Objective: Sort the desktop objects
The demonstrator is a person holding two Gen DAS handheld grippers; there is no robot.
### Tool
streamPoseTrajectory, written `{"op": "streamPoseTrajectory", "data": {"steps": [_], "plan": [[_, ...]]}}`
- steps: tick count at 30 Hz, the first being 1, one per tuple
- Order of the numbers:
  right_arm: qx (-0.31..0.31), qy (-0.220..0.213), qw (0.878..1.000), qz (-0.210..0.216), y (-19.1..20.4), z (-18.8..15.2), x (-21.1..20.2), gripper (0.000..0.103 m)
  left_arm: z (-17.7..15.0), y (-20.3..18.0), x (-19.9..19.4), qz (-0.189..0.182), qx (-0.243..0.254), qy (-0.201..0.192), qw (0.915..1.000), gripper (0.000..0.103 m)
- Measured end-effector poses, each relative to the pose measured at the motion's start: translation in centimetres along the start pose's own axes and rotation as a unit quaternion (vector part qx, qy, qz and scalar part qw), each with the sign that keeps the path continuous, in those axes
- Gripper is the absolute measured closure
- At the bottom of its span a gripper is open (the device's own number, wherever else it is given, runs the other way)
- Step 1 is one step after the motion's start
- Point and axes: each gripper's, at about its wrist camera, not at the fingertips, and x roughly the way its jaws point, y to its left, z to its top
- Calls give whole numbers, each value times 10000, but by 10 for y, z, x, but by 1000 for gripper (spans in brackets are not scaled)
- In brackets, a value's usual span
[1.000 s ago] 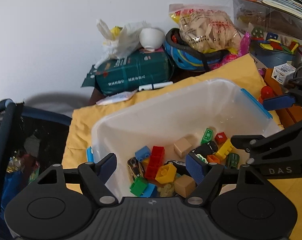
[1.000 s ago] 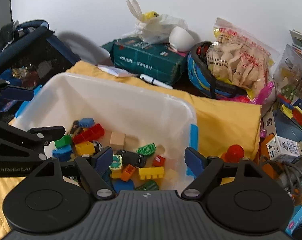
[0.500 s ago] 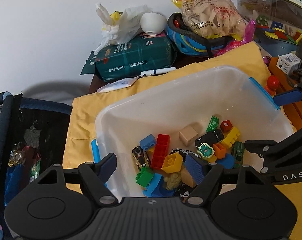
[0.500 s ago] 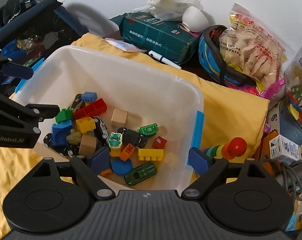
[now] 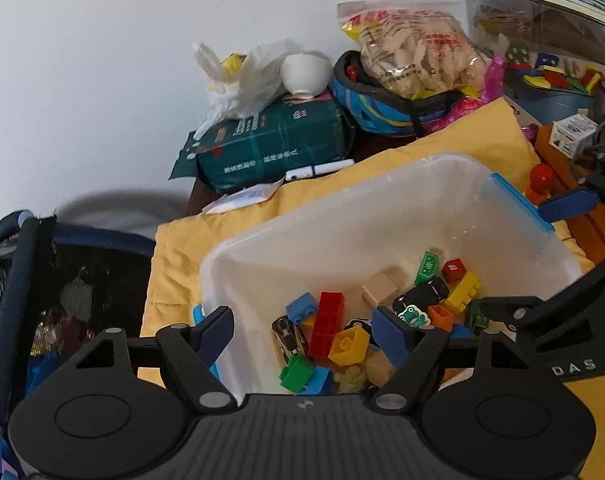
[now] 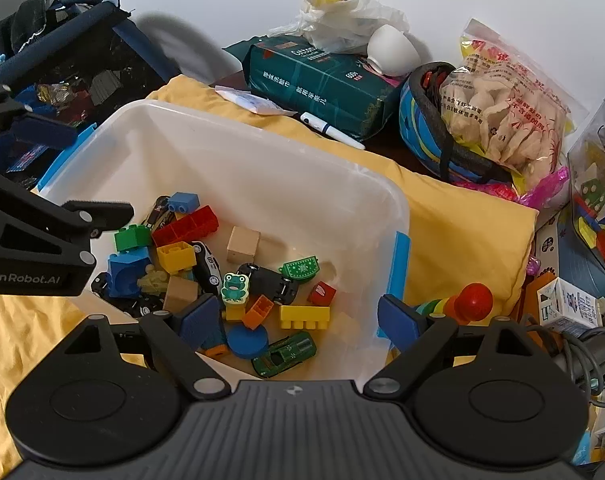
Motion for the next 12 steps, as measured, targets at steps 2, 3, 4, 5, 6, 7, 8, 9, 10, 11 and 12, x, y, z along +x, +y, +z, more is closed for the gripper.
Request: {"op": "streamPoseTrajectory", "data": {"steps": [2,3,4,5,6,7,8,9,10,11,12], "plan": [[19,-20,10000,12,-1,-1,0,14,0,0,-2,-102,35,-89,9999,24],[30,-26,10000,19,-1,-1,0,14,0,0,-3,-154,36,-113,9998,24],[42,-29,10000,21,-1,-1,1,14,1,0,-3,-159,10,-106,9998,24],[53,-27,10000,21,-2,-1,1,14,1,0,-3,-105,-30,-81,9999,24],[58,-20,10000,24,-2,-1,2,14,1,1,-2,-25,-92,-53,9999,24],[57,-13,10000,28,-3,-1,3,14,1,2,-2,-22,-146,-60,9999,24],[61,-6,10000,28,-3,-2,3,14,1,3,-3,-65,-176,-63,9998,24],[68,-8,10000,30,-3,-2,3,14,1,3,-3,-112,-210,-60,9997,24],[78,-19,10000,33,-3,-2,3,14,0,5,-3,-148,-261,-61,9995,24],[91,-30,9999,33,-4,-3,2,14,0,5,-3,-169,-296,-70,9994,24],[103,-34,9999,32,-3,-3,2,14,0,5,-5,-182,-293,-112,9993,24]]}}
